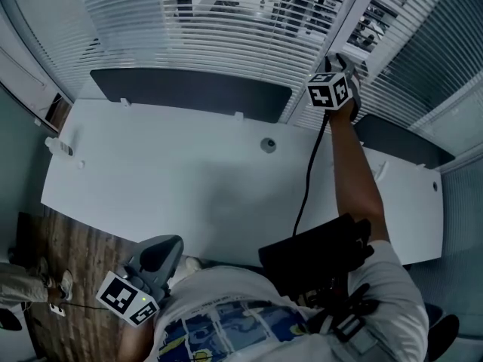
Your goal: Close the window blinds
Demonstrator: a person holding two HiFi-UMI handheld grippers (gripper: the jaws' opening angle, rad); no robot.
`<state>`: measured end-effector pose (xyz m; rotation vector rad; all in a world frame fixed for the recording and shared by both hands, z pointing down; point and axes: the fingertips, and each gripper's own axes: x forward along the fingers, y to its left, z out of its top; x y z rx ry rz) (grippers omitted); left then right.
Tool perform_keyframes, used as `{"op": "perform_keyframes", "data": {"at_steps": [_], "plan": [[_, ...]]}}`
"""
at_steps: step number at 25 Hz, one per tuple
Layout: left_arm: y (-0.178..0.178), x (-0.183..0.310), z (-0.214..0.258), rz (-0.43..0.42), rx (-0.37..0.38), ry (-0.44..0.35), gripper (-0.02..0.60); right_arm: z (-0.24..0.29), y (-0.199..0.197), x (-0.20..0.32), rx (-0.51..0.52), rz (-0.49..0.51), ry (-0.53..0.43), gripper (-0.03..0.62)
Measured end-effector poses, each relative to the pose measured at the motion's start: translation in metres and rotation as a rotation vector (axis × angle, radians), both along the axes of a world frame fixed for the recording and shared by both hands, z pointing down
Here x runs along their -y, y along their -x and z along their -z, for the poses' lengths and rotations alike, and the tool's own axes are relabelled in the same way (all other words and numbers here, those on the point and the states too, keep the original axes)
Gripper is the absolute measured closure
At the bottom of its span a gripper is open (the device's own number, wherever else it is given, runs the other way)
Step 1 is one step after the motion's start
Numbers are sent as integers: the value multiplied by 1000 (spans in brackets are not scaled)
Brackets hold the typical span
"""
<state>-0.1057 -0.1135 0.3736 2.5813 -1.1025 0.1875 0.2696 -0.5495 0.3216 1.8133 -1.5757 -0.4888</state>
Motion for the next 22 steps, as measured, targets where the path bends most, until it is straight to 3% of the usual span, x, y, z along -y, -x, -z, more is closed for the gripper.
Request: {"op": "perform_keyframes", "data": {"at_steps": [2,6,8,10,13,16,19,22], "plan": [[0,-1,-1,-3,1,-2,580,1,-2,-6,208,13,-15,462],[0,-1,-3,-6,-2,-1,580,-4,-11,-9,754,21,-25,451],[-1,-1,-3,-12,-3,0,580,-4,-12,-7,925,22,-27,451],[-2,-1,-4,-17,-6,1,580,-5,-13,-5,1034,12,-25,451],[-2,0,-3,-19,-8,1,580,-4,-14,-2,1093,-14,-27,451],[-1,0,0,-14,-10,1,580,-2,-16,-2,1089,-36,-34,453],[-1,-2,-1,-10,-10,3,580,0,-16,-4,966,-54,-22,468],[0,-2,-2,-11,-10,3,580,0,-15,-6,749,-80,1,470]]}}
